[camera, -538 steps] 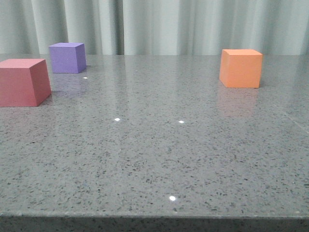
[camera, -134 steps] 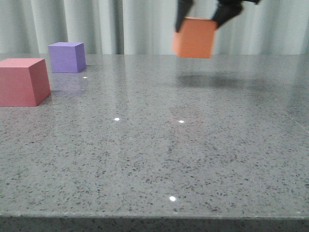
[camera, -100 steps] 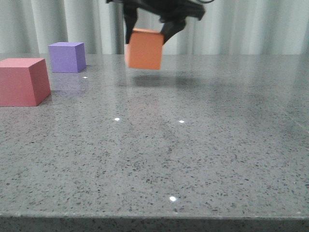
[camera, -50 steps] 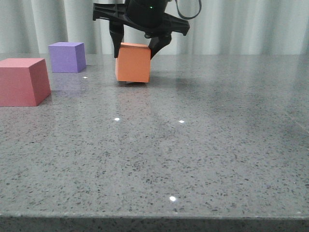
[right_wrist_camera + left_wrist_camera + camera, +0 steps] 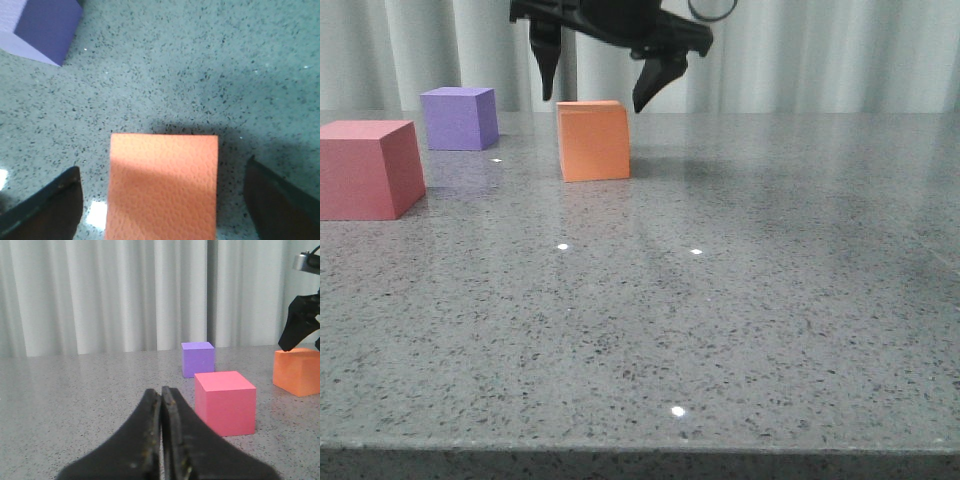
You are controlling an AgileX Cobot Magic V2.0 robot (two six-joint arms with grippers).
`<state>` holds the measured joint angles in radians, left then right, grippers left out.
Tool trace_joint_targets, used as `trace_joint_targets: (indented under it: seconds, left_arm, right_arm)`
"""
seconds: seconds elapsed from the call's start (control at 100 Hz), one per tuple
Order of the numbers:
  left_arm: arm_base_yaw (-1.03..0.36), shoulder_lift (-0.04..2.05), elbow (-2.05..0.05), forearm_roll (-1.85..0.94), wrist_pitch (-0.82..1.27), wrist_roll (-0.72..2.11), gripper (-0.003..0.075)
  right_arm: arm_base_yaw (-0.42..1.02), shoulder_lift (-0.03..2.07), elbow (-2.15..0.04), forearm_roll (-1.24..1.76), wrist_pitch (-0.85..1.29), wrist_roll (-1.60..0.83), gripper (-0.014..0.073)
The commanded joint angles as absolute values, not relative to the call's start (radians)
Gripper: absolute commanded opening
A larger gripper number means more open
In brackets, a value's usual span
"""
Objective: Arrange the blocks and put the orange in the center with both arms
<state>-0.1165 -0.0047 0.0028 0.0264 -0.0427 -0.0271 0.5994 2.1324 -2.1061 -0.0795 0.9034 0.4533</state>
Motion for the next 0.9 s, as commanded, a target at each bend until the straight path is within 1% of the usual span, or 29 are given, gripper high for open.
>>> trace_joint_targets:
  seconds: [0.0,0.18,0.29,0.43,0.55,0.89]
  left_arm:
    - [-0.113,-0.037,0.044,0.024,-0.117,-0.028,-0.0020]
    - [-0.113,-0.037,0.044,0.024,-0.117,-0.028,-0.0020]
    - [-0.113,-0.037,0.044,0.024,-0.117,-0.028,-0.0020]
    - [-0.113,-0.037,0.044,0.024,-0.117,-0.028,-0.0020]
    - [-0.113,-0.037,0.044,0.024,-0.117,-0.028,-0.0020]
    - [-0.113,-0.037,0.044,0.024,-0.117,-0.028,-0.0020]
  right_arm:
    - [0.590,2.026,-2.154,-0.098,0.887,0.406,0.0642]
    - [0.530,1.961,-2.153,-0.100,0.964,0.314,0.0642]
    - [0.481,1.917,-2.141,-0.132,1.020,0.299,0.0642]
    - [0.416,1.841,-2.067,-0.203,1.041,0.299,0.0641]
    - [0.359,1.737,-1.929,-0.246,0.996,0.299,0.0641]
    - [0.149,1.298,-1.341,-0.247,0.737,0.299,0.0641]
